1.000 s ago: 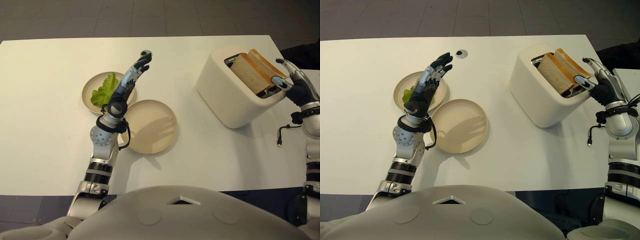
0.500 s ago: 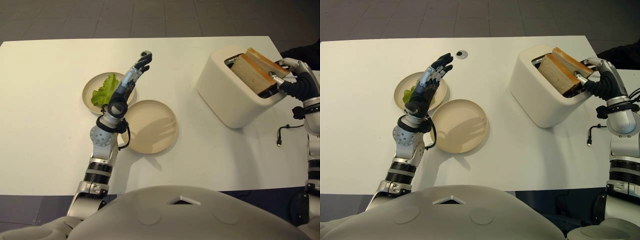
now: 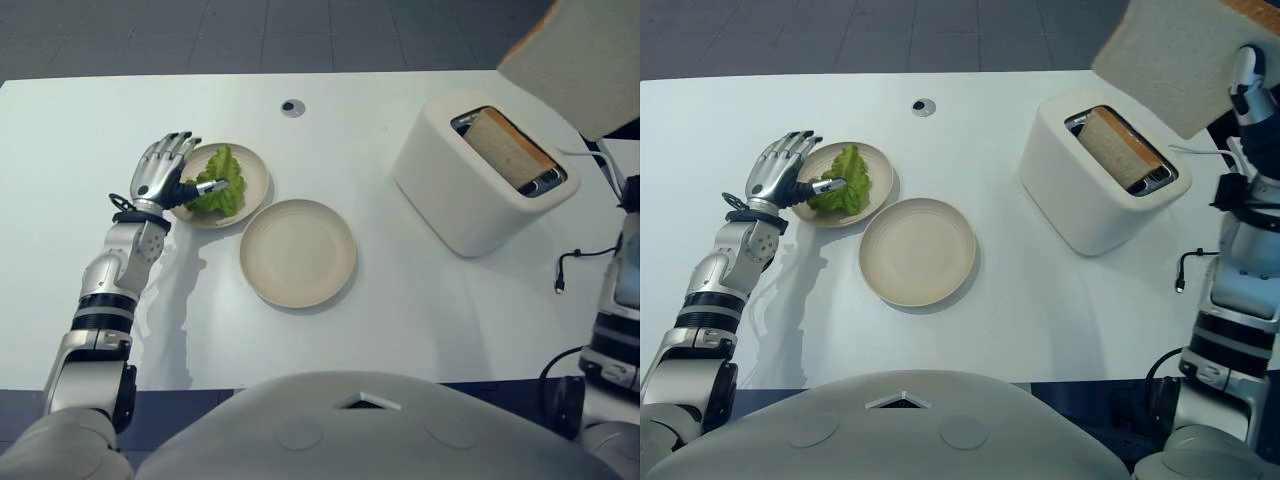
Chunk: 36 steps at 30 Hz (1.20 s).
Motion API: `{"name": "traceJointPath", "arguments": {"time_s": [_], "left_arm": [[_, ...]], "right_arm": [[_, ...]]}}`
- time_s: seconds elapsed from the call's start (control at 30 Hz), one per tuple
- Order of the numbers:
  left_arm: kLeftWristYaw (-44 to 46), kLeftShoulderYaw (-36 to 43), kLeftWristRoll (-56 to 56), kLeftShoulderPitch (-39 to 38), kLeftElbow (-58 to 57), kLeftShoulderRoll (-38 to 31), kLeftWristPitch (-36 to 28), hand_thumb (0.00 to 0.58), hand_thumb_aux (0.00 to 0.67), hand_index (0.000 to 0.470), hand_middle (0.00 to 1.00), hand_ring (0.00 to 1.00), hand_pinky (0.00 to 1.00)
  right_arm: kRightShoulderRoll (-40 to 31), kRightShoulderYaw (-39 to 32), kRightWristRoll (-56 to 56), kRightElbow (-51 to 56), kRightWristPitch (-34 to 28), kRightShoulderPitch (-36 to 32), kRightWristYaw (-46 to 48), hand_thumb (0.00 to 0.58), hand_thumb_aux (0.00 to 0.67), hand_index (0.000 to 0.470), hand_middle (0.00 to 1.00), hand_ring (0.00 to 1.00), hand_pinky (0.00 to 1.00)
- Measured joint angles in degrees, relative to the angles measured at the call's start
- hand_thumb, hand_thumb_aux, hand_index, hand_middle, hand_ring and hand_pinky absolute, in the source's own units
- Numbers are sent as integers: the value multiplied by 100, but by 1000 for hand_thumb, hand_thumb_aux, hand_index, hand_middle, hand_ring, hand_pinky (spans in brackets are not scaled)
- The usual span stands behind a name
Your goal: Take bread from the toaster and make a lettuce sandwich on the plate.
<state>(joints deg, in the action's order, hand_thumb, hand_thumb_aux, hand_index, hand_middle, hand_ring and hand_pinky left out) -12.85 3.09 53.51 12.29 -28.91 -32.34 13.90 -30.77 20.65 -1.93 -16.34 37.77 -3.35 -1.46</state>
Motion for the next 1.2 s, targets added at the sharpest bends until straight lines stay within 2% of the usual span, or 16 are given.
{"name": "traceJointPath", "arguments": {"time_s": [0.07,0.1,0.13,0.17,0.2,0.23,0.43,0.57,0.77,0.8,0.83,0.87,1.0,1.2], "left_arm": [[-30,202,43,107,-308,-91,-179,0,0,0,0,0,0],[-25,400,42,184,-605,-110,-231,152,95,66,0,0,0],[-31,505,41,219,-770,-120,-229,427,326,229,0,0,0],[-54,590,38,249,-919,-126,-224,511,439,308,0,0,0],[-72,690,2,334,-1070,-147,-214,573,599,420,0,0,0],[-99,775,-41,415,-1142,-165,-178,580,670,470,0,0,0],[-148,1067,-408,573,-1233,-294,165,580,670,470,0,0,0],[-145,1126,-723,485,-1093,-294,474,580,670,470,0,0,0],[114,1009,-1656,235,-433,-243,1320,580,670,470,0,0,0],[192,995,-1771,196,-290,-243,1411,580,670,470,0,0,0],[256,987,-1882,153,-170,-242,1484,580,670,470,0,0,0],[345,979,-2001,80,3,-240,1604,580,670,470,0,0,0],[608,969,-2321,-92,424,-237,1916,580,670,470,0,0,0],[936,1049,-2369,-387,1005,-250,2415,580,670,470,0,0,0]], "right_arm": [[257,-546,-86,-225,-79,98,225,580,670,470,988,988,988],[534,-1095,-30,-175,-176,189,417,580,670,470,976,976,976],[665,-1357,-4,-90,-221,236,516,580,670,470,976,976,976],[799,-1617,97,35,-228,270,588,580,670,470,969,969,969],[1028,-2040,308,332,-260,323,679,580,670,470,965,965,965],[1283,-2475,591,704,-266,387,764,580,670,470,961,961,961],[1839,-3617,1698,2443,-50,427,841,580,670,470,941,941,941],[1812,-3928,2222,3077,-47,379,879,580,670,470,910,910,910],[1380,-4030,2721,3089,-364,313,988,580,670,470,867,867,867],[1309,-4022,2799,3039,-441,312,987,547,510,358,855,855,855],[1275,-4018,2876,2971,-499,314,976,223,145,101,847,847,847],[1206,-4016,2990,2863,-569,307,952,0,0,0,843,843,843],[956,-3850,3352,2468,-744,368,819,0,0,0,820,820,820],[832,-3331,3293,1822,-1005,542,643,0,0,0,776,776,776]]}}
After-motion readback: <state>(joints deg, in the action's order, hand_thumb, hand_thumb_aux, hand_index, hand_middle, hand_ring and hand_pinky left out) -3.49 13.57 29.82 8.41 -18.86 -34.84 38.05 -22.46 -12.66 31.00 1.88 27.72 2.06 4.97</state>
